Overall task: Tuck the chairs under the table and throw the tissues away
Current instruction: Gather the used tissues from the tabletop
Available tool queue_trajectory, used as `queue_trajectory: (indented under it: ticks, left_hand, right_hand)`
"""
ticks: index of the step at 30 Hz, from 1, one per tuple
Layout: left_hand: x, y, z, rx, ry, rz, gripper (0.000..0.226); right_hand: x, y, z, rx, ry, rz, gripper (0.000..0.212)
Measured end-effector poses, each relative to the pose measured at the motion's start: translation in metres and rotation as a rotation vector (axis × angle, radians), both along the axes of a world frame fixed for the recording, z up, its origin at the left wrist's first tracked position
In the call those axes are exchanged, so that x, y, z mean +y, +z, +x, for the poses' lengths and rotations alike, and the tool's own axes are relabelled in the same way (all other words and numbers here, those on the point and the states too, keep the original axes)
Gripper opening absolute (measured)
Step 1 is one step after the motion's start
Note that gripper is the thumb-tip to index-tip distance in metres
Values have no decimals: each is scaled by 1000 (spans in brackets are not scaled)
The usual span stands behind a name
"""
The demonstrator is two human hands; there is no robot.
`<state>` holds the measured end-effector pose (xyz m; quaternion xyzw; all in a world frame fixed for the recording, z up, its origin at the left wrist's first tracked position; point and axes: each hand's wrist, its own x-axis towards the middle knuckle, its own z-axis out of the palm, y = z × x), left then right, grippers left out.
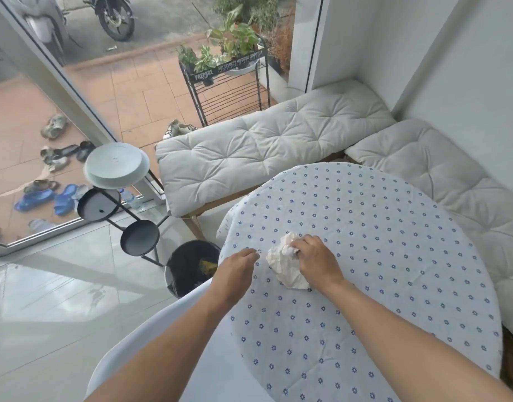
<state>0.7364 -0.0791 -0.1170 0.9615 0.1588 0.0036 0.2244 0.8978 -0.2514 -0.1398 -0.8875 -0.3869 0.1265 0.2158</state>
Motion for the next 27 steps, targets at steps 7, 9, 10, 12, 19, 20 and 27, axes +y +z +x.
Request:
queue_trajectory:
  ticks: [7, 9, 10, 12, 19, 20, 27]
  left_hand:
    - [25, -3, -33, 32, 27, 3, 24]
    - [34, -7, -45, 49, 41, -2, 20]
    - [40, -9, -50, 56, 48, -2, 19]
    - [52, -12, -61, 59, 60, 0, 19]
    - [107, -12, -104, 120, 138, 50, 33]
    - [117, -12, -110, 129, 138, 55, 35]
    - [190, -29, -139, 110, 173, 64, 11]
  right_hand:
    - [16, -5, -35, 58, 124, -101, 49]
    - [16, -6, -42, 23, 141, -103, 47]
    - [16, -7, -45, -3, 146, -93, 41]
    - [19, -7, -52, -37, 148, -76, 33]
    - [79, 9, -81, -54, 219, 18, 38]
    - [92, 10, -86, -50, 233, 27, 37]
    - [187, -16, -128, -12, 345, 63, 33]
